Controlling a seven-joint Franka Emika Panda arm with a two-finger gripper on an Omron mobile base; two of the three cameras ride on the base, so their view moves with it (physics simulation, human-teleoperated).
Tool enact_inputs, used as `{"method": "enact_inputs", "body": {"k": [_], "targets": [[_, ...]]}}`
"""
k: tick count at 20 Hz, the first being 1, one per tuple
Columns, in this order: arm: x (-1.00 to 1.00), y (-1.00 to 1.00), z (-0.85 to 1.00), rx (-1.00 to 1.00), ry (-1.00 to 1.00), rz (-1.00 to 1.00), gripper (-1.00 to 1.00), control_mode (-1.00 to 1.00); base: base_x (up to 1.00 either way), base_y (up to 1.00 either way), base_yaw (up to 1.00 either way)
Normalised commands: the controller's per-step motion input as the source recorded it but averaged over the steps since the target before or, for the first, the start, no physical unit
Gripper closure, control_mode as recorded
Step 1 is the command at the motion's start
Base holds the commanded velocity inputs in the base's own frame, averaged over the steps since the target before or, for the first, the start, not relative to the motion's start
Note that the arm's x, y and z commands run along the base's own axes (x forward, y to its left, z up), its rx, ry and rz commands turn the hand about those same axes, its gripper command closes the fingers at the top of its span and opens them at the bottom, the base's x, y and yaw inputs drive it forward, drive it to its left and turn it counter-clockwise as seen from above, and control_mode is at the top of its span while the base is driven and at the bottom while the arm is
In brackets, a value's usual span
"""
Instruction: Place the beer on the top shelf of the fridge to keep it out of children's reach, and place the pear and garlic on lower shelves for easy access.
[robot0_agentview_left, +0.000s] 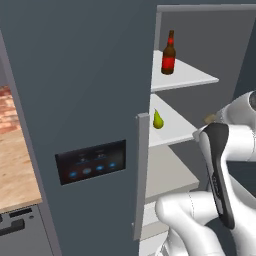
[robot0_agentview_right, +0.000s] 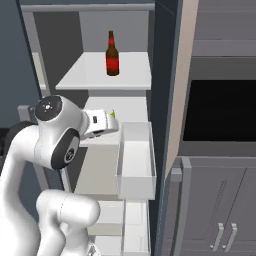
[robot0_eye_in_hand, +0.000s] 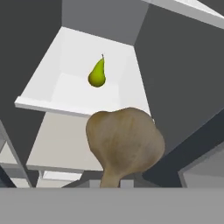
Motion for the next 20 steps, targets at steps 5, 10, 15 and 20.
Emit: {"method": "enact_inputs", "body": {"k": [5,10,15,20], "targets": [[0.35,0.0,-0.47,0.0,-0.03,0.0,1.0,-1.0,0.0,0.0,0.0],[0.28,0.01,-0.53,0.0,-0.09,0.0,1.0,-1.0,0.0,0.0,0.0],[0.35,0.0,-0.22,0.03,-0.04,0.0,1.0,-1.0,0.0,0.0,0.0],[0.44,0.0,0.0,0.06,0.0,0.0,1.0,-1.0,0.0,0.0,0.0]]}}
